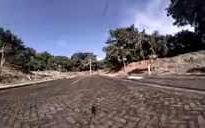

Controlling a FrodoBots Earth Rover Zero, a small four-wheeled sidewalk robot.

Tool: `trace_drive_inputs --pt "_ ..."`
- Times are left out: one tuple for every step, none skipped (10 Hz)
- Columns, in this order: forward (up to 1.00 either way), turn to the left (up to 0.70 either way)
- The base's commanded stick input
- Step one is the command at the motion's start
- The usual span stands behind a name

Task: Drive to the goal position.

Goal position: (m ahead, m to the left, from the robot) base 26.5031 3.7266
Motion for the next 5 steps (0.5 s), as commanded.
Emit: trace_drive_inputs --pt "1.00 0.00" --pt "1.00 0.00" --pt "1.00 0.00" --pt "1.00 0.00" --pt "1.00 0.00"
